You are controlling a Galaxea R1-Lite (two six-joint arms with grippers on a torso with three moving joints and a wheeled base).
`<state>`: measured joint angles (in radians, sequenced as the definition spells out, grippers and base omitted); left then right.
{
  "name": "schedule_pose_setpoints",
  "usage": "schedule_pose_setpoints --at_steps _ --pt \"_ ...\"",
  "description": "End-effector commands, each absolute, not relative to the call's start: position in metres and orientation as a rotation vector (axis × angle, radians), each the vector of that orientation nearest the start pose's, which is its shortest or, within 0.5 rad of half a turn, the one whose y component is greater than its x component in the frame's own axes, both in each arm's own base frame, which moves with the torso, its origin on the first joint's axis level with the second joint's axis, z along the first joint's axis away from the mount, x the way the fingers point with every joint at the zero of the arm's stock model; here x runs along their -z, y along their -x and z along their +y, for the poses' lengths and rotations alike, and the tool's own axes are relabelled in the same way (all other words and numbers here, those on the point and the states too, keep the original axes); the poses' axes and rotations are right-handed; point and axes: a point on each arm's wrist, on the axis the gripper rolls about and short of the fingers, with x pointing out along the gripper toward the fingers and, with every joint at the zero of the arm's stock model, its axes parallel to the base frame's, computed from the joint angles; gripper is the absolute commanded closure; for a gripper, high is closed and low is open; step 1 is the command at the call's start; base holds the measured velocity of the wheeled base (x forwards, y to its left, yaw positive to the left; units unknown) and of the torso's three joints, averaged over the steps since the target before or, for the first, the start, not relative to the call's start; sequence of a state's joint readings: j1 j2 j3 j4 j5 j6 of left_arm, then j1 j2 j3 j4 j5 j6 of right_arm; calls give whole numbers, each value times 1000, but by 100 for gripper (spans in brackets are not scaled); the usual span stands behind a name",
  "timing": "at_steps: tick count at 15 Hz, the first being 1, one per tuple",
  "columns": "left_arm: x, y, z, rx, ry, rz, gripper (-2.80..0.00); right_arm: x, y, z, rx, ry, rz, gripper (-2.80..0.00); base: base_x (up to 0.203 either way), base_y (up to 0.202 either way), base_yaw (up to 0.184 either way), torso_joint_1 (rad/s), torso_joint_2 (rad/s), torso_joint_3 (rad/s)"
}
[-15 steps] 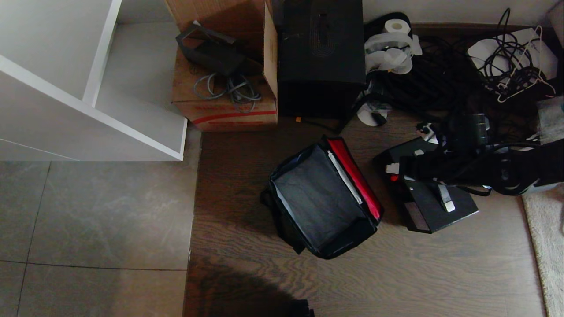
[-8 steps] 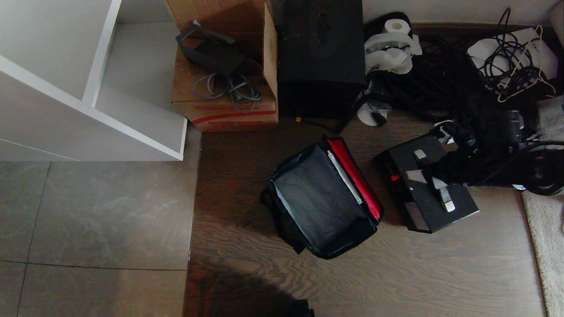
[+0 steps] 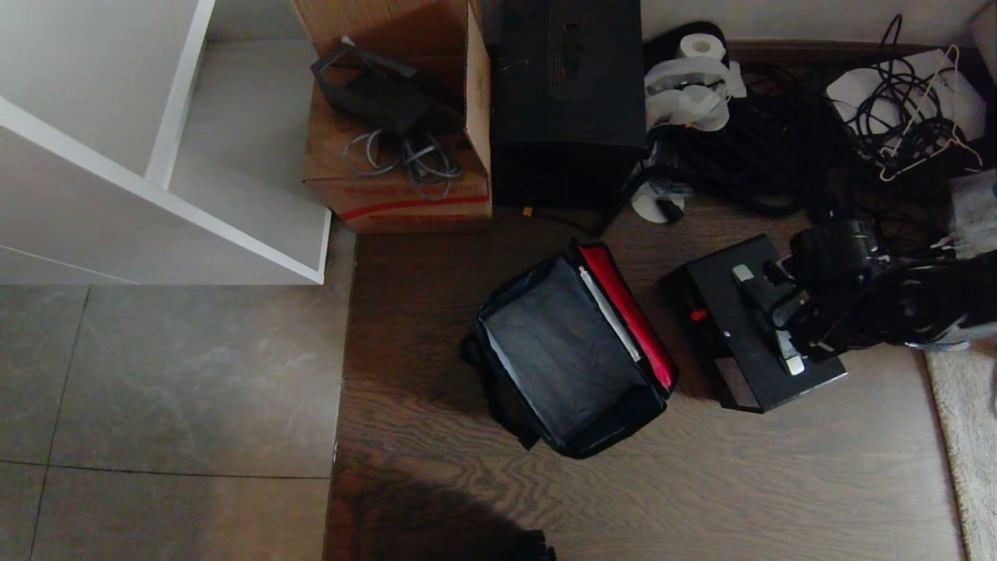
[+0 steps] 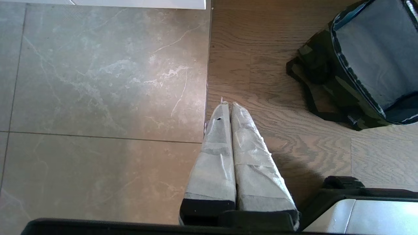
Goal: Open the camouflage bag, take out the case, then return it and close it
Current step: Grip the handle again
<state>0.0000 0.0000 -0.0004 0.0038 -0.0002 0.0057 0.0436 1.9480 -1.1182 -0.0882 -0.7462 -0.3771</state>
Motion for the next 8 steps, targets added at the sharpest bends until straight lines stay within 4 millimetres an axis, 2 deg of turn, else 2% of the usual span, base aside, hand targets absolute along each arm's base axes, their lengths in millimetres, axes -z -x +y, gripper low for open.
schedule_pose_setpoints --at_steps 1,4,8 --pt "-75 23 0 0 -6 5 0 -115 -376 3 607 645 829 -280 0 0 0 0 0 0" --pt "-75 23 0 0 -6 5 0 -105 -391 13 613 628 804 -280 0 0 0 0 0 0" --pt "-75 23 0 0 -6 6 0 -104 -408 26 606 582 712 -280 0 0 0 0 0 0"
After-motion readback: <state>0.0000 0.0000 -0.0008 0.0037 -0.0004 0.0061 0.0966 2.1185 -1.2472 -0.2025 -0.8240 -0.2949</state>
